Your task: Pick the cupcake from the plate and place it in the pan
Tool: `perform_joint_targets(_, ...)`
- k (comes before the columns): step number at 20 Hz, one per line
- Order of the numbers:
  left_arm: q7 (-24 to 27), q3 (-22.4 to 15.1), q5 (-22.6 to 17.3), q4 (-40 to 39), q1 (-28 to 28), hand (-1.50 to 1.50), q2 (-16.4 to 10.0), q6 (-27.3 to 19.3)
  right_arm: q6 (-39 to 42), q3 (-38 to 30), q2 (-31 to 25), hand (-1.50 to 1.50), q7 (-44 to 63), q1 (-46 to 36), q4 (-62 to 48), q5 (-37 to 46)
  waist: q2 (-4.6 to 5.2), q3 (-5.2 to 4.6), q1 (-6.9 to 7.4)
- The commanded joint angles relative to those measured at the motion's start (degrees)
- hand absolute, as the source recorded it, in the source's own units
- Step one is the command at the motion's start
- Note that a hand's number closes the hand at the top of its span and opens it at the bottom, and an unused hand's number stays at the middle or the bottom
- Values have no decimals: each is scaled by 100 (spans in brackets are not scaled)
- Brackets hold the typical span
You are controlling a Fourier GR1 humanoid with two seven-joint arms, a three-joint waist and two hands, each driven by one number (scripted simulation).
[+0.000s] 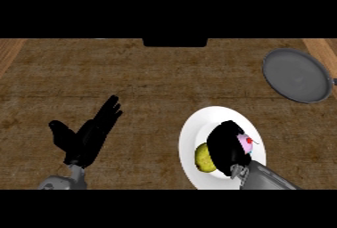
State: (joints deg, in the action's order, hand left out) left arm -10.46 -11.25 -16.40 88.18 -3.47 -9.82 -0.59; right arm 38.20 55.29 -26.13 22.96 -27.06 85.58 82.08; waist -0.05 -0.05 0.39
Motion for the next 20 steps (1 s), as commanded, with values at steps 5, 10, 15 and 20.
perform_joint_targets(5,7,155,-8,54,66,0,62,-114,-1893,-1117,-667,150,-982,1256,709,-1267,-5,38,-346)
perform_joint_targets(10,60,185,-6,94,215,0,-1,-67,-3074,-2209,-1189,150,-2008,2145,1140,-2588,-18,30,-384)
perform_joint_targets(15,-113,362,-149,122,129,0,-144,17,-4500,-3337,-1507,150,-2756,2710,1721,-3378,-41,28,-388)
perform_joint_targets(20,-45,170,37,127,237,0,87,-178,-4708,-4388,-1481,150,-3420,3384,2225,-5091,-33,18,-333)
